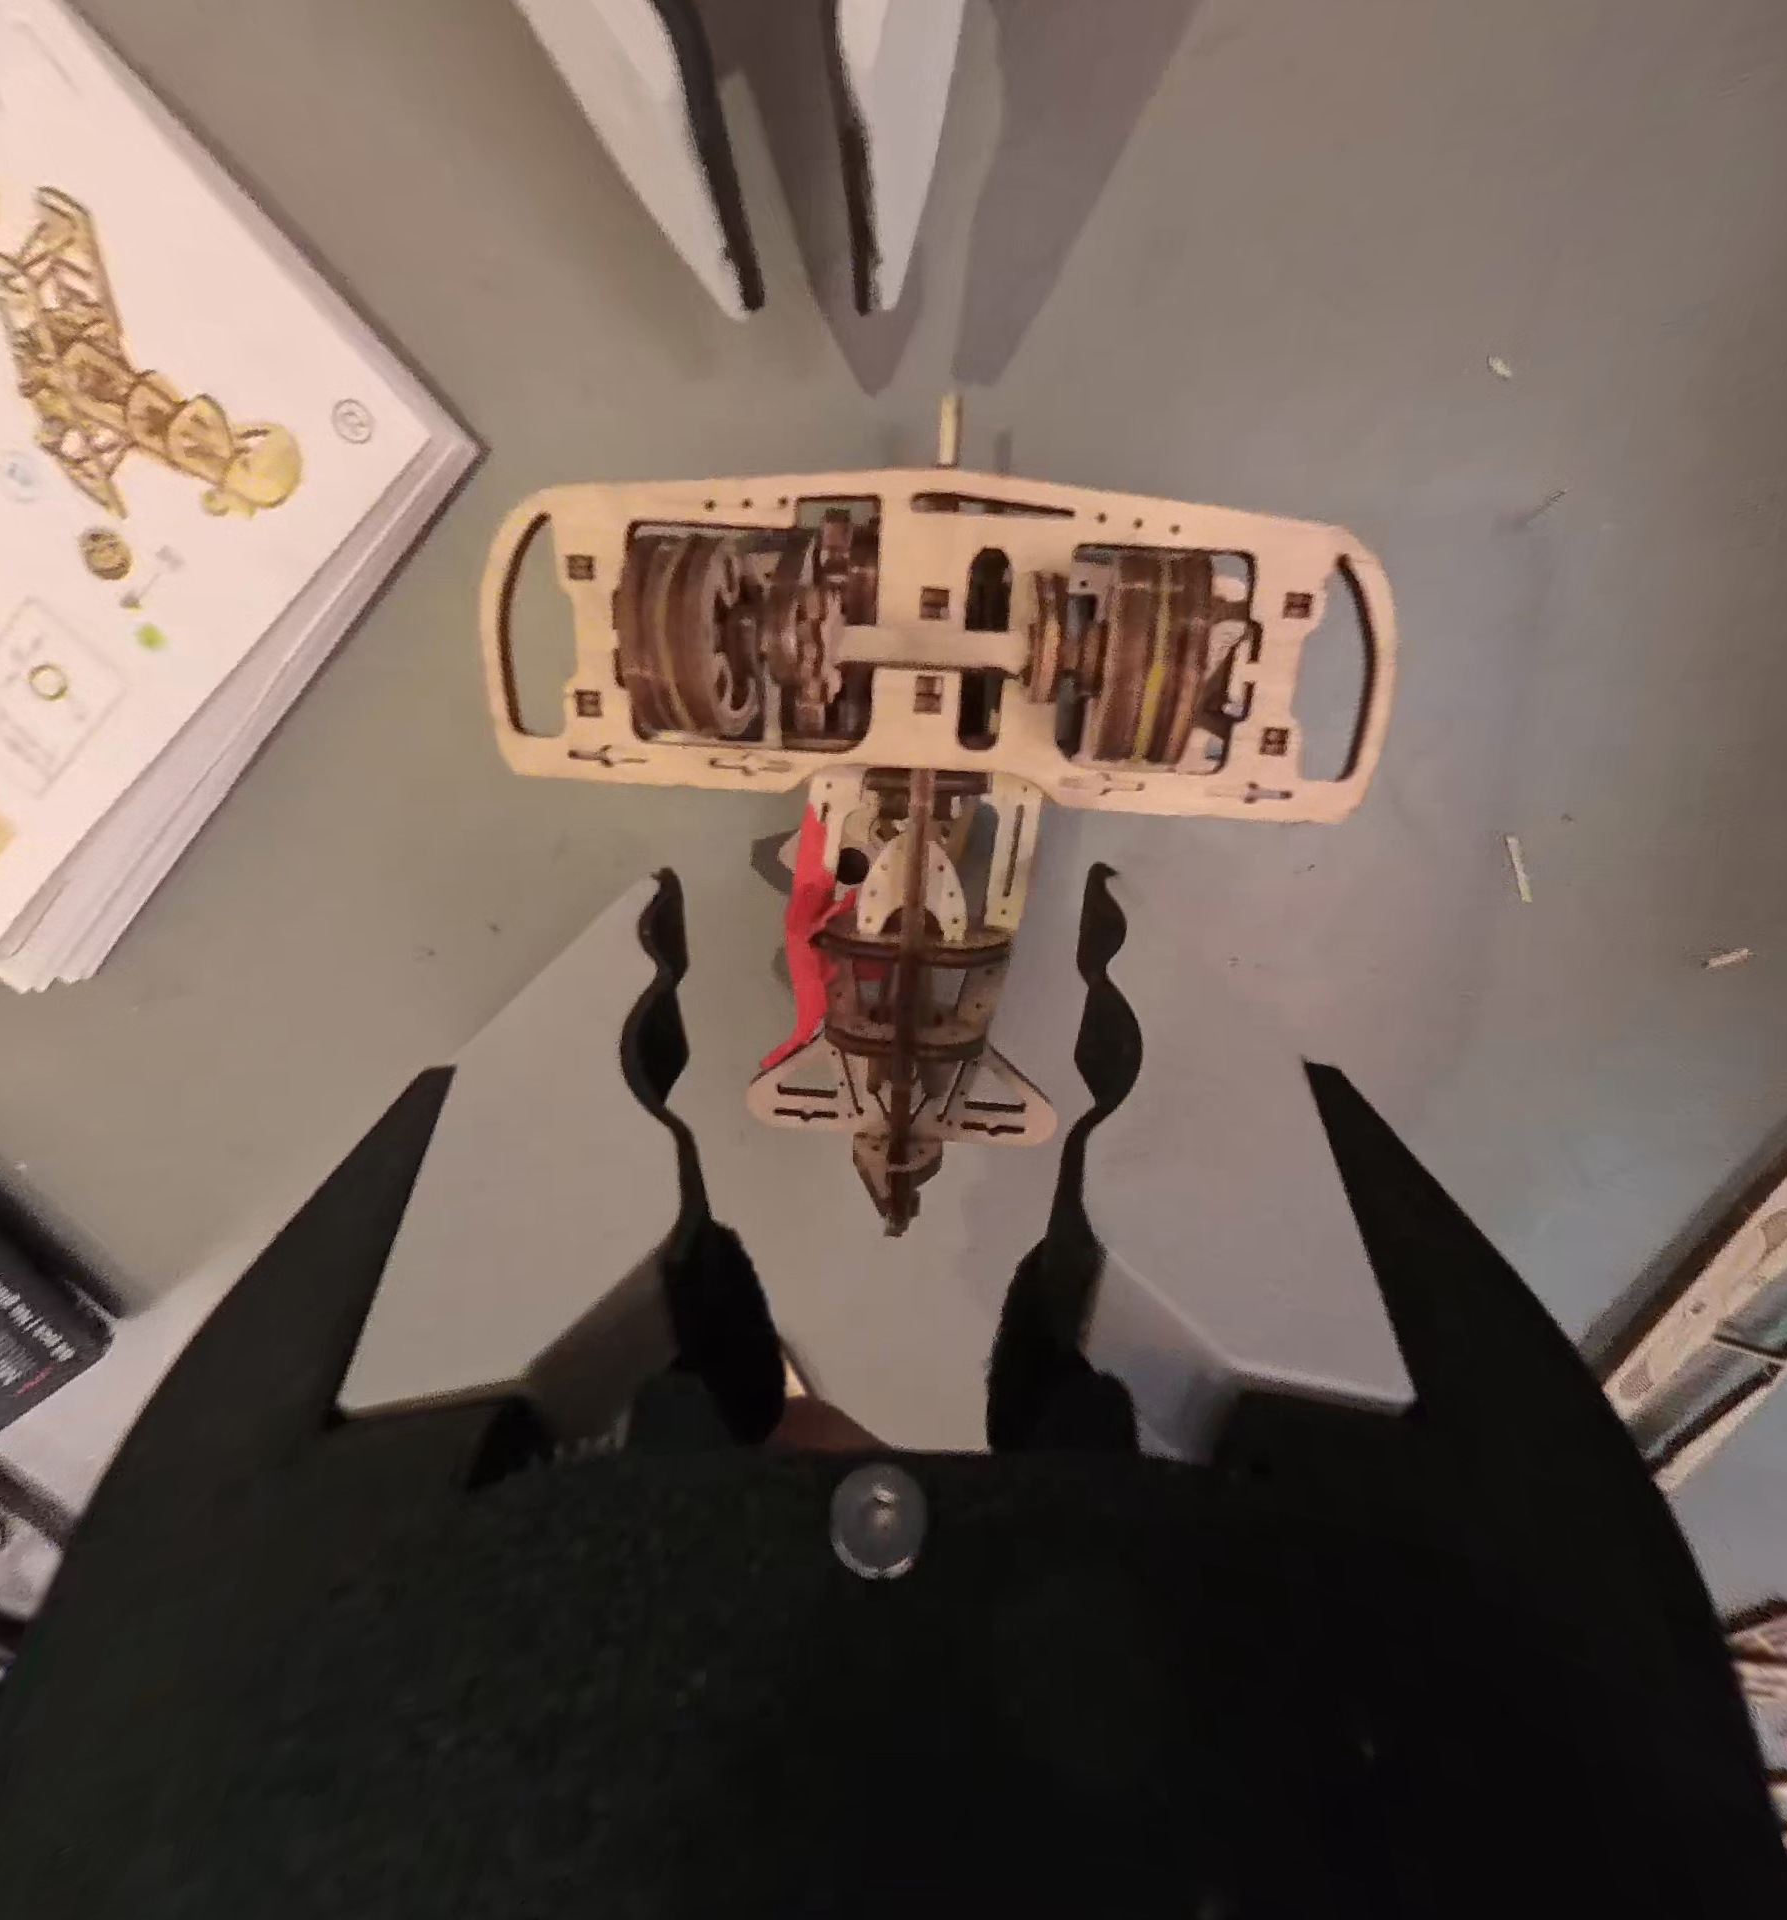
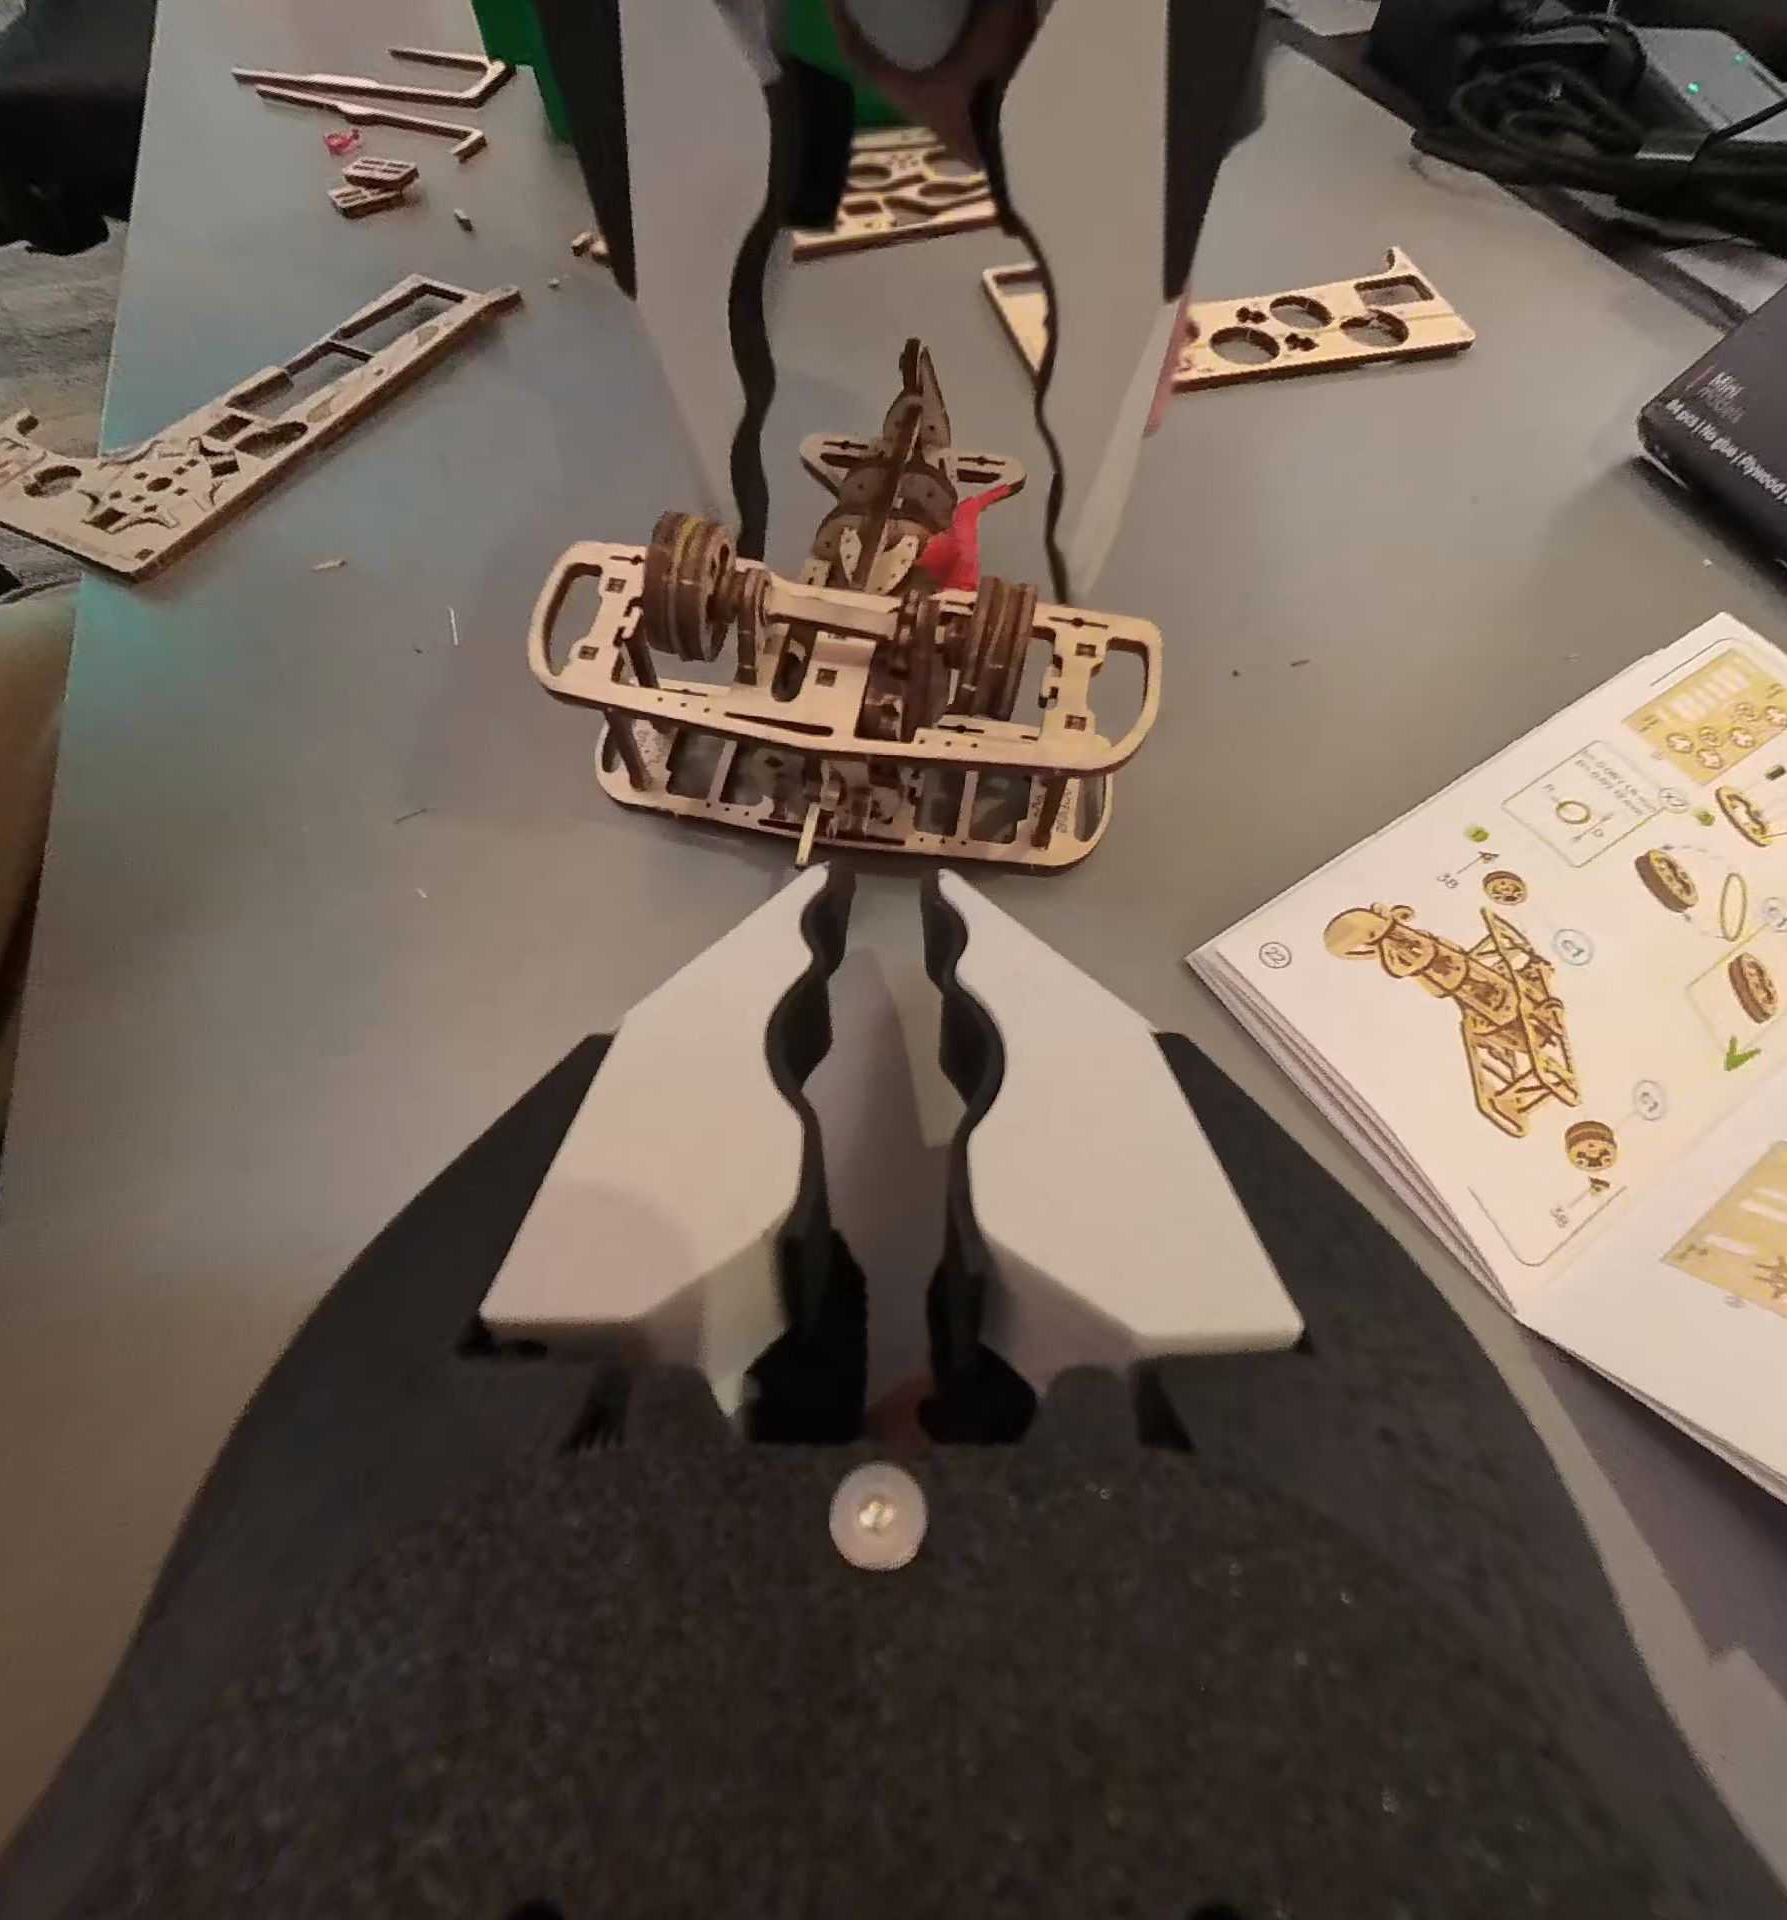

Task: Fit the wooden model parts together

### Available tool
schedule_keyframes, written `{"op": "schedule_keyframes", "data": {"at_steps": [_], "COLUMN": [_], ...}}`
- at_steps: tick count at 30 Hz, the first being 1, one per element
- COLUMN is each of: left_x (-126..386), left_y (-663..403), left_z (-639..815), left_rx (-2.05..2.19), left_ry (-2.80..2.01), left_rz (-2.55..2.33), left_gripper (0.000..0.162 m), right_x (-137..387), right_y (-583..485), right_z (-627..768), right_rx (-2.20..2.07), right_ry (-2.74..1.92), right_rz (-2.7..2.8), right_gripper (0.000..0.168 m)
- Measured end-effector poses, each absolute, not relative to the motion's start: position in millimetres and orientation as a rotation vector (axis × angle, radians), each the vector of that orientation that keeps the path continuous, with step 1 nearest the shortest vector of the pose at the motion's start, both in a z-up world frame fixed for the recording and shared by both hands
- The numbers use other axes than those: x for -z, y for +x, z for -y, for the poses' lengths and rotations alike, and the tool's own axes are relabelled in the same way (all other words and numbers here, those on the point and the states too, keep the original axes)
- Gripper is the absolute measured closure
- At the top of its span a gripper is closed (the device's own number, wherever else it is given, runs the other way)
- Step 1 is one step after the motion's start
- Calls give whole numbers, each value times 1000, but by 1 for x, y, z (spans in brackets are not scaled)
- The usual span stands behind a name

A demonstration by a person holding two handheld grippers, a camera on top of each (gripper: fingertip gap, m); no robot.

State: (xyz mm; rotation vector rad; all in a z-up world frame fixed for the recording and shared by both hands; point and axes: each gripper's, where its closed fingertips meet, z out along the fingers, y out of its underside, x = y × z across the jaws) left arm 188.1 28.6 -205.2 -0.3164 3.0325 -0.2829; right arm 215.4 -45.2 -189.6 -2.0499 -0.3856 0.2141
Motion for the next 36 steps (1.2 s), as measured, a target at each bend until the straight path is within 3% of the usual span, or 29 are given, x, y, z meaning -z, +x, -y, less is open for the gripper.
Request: {"op": "schedule_keyframes", "data": {"at_steps": [6,12,14,17,25,32,36], "left_x": [188,150,156,163,179,193,182], "left_y": [177,161,154,144,149,147,142], "left_z": [-36,-23,-16,6,15,0,-12], "left_rx": [359,826,904,1095,743,413,451], "left_ry": [-446,-1065,-1307,-1584,-1632,-1584,-1489], "left_rz": [-2953,-2510,-2354,-2159,-1914,-1910,-2008], "left_gripper": [93,105,107,109,92,122,122], "right_x": [185,170,176,175,173,172,163], "right_y": [213,215,208,209,226,201,198], "right_z": [49,56,55,45,24,26,57], "right_rx": [-231,-329,-391,-526,-836,-930,-870], "right_ry": [-2025,-1964,-1981,-1946,-1877,-1880,-1901], "right_rz": [364,101,2,-186,-387,-393,-361], "right_gripper": [150,138,122,113,128,132,133]}}
